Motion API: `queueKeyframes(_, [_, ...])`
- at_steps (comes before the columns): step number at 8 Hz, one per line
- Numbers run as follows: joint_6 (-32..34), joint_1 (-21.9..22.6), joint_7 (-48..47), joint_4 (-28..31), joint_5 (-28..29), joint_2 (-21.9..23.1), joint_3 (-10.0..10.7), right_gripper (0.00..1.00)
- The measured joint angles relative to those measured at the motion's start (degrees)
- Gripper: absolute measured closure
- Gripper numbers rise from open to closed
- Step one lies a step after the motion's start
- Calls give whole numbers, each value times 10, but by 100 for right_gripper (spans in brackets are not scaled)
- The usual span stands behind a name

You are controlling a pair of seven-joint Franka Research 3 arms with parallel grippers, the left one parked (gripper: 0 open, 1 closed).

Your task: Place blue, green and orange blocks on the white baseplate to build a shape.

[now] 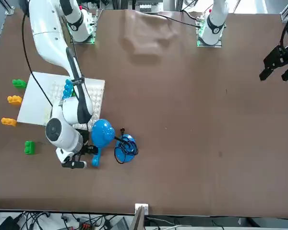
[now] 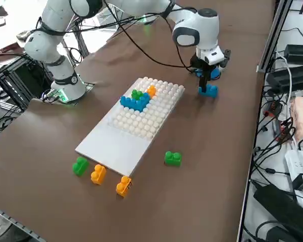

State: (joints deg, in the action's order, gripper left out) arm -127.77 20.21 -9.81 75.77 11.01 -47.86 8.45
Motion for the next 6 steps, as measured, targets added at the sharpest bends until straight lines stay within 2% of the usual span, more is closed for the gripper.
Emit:
queueKeyframes(4, [-25,4,0,-2,0,-17,0,1])
queueKeyframes(6, [-35,4,0,-3,1,-22,0,10])
